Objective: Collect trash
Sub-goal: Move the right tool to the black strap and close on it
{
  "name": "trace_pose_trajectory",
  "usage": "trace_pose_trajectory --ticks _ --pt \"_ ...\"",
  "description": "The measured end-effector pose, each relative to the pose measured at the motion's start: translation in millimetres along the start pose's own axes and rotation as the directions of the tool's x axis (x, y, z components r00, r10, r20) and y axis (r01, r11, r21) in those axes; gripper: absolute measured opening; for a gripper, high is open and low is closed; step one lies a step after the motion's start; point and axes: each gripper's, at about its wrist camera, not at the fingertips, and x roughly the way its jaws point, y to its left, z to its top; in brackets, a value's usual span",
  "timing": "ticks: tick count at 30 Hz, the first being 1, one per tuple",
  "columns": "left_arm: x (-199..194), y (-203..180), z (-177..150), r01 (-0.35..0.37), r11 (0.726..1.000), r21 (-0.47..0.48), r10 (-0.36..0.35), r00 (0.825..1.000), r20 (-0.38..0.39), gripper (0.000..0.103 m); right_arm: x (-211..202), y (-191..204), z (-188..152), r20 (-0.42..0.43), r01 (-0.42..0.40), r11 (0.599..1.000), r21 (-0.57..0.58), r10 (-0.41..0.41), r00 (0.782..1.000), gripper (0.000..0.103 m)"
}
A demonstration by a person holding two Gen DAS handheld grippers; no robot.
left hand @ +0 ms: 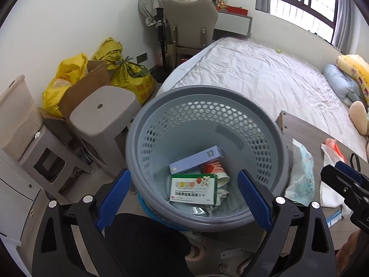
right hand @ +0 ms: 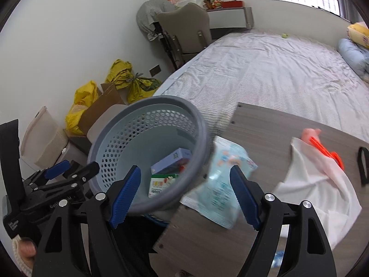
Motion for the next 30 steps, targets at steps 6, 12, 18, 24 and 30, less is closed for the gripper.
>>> trace_pose_trajectory --ticks 6,12,18,24,30 --pt "-5.9 -34.5 -6.6 0.069 0.997 0.045 -0.069 0.998 -0.014 0.091 -30.6 -46.0 -21.4 0.018 0.09 0.994 0.069 -0.092 0.996 0.076" --pt "-9.2 -69.0 -11.0 0.109 0.991 0.078 -0.108 0.994 -0.022 0.091 -59.9 -98.8 -37.6 0.04 0.182 0.97 0.159 -0.191 0.981 0.076" --pt "-9.9 -94.5 -13.7 0.12 0.986 0.112 -0.117 0.993 -0.028 0.091 -78.8 -146.3 -48.3 0.058 0.245 0.941 0.235 -0.265 0.963 0.076" --pt "-6.4 -114.2 -16.5 0.115 0.985 0.125 -0.111 0.993 -0.037 0.091 -79.6 -190.1 -48.1 0.049 0.296 0.919 0.262 -0.319 0.947 0.076" --pt "1.7 -127.6 -18.2 0.101 0.985 0.138 -0.094 0.994 -0.062 0.091 -64.0 -230.8 -34.7 0.023 0.346 0.901 0.263 -0.364 0.931 0.076"
